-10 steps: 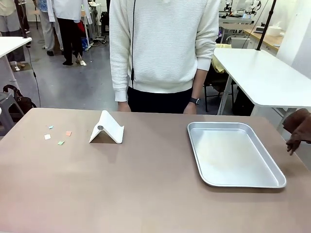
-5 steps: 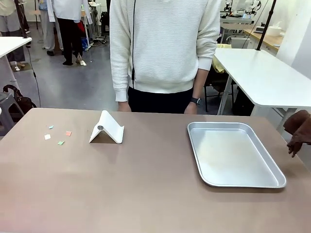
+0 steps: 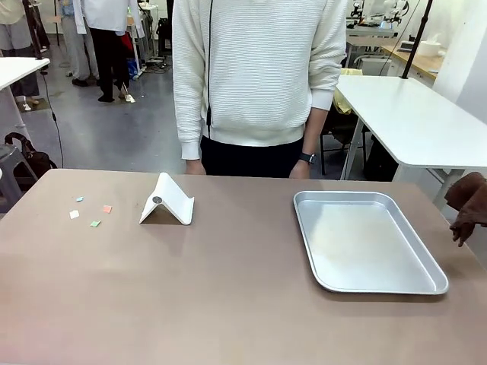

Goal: Clean the surface of the table.
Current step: Clean the area not pointed to by the person.

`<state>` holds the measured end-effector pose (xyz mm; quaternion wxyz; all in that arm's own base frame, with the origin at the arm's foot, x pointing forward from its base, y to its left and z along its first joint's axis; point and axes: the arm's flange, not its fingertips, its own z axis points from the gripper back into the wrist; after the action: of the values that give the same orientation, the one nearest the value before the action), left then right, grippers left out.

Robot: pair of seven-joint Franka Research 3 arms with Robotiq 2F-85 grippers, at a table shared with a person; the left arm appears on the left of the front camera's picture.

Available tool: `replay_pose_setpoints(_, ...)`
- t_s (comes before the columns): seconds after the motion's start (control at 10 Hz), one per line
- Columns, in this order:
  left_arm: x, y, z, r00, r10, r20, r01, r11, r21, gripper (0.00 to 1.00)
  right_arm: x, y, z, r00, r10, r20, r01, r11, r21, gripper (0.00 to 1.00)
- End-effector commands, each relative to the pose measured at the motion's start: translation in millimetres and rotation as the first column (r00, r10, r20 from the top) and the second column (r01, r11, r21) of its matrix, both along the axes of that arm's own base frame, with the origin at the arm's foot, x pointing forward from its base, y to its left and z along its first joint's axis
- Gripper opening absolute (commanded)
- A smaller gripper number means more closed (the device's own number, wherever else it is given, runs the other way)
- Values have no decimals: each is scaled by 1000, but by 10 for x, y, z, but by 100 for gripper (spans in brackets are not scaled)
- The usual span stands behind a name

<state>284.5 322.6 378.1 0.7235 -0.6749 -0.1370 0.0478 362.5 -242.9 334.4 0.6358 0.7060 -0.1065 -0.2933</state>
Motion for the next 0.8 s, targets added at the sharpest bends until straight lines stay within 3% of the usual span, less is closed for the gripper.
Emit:
replay_pose_setpoints(0.0, -37, -6, 34, 1000, -11, 16, 11, 1000, -5, 0, -42, 10, 65, 1000, 2, 3, -1, 1000, -4, 7)
replay_pose_setpoints(0.5, -37, -6, 34, 1000, -11, 16, 11, 1000, -5, 0, -42, 10, 65, 1000, 2, 3, -1, 1000, -4, 7)
replay_pose_setpoints(0.6, 0, 0, 0, 1000, 0, 0, 0, 1000, 0, 22, -42, 10, 65, 1000, 2, 3, -1, 1000, -4, 7)
replay_pose_setpoints(0.7, 51, -91, 25, 996, 44, -72, -38, 996, 75, 22, -42, 10, 65, 1000, 2, 3, -1, 1000, -4, 7)
